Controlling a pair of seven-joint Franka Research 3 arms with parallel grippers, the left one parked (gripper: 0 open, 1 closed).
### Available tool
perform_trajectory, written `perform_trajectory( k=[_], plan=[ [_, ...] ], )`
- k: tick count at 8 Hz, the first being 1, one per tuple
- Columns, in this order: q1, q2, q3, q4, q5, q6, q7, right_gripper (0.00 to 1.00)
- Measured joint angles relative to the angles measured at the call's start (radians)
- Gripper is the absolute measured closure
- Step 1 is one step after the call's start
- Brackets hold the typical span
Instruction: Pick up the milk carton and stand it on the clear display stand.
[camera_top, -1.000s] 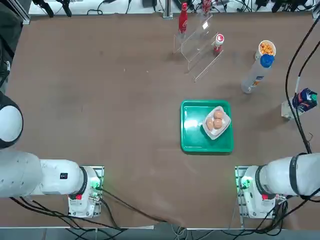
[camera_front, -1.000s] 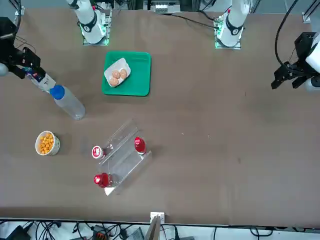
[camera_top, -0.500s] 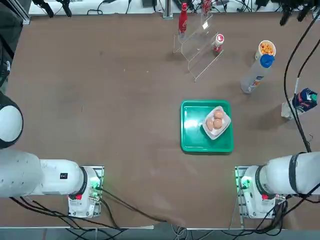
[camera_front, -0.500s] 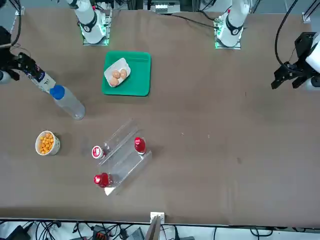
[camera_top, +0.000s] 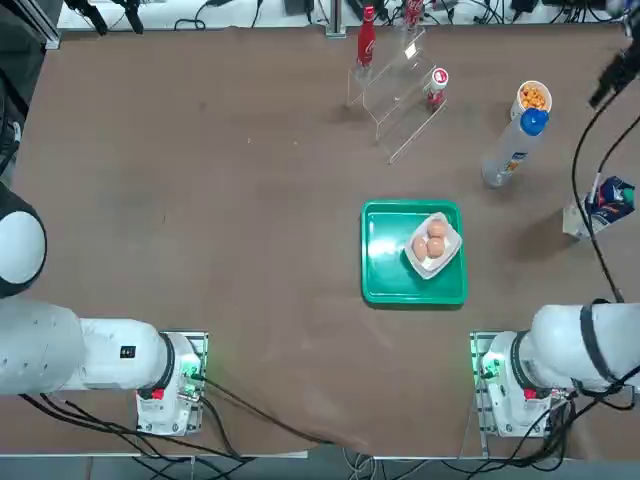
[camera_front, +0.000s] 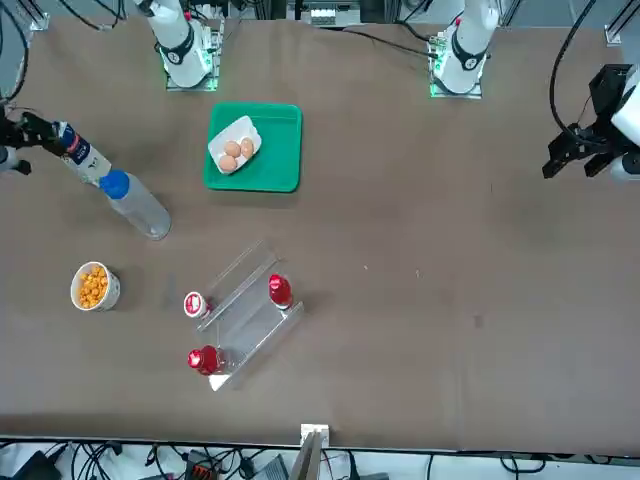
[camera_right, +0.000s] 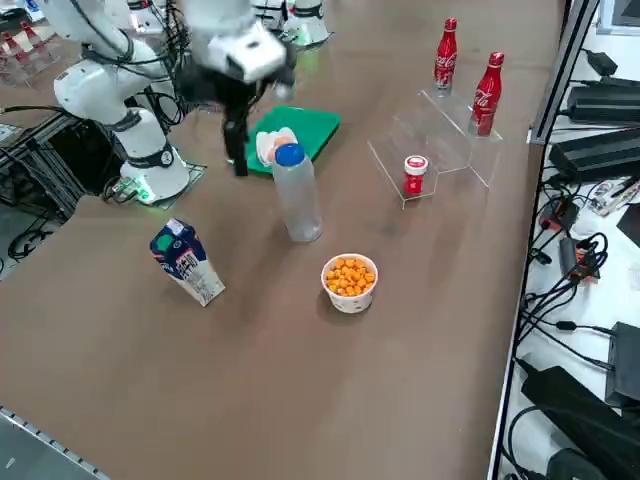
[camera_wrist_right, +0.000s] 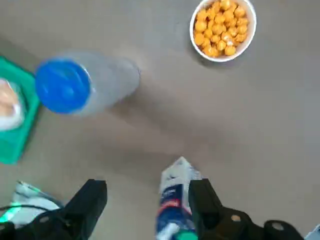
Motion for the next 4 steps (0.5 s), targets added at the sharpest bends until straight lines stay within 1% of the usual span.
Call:
perform_trajectory(
  k=[2,4],
  plan=[
    [-0.087,-0.042,-0.002,-0.121,0.000,0.100,-0.262,0.00],
    [-0.142,-0.072,-0.001,-0.191,-0.001,0.134,-0.463,0.00]
  ],
)
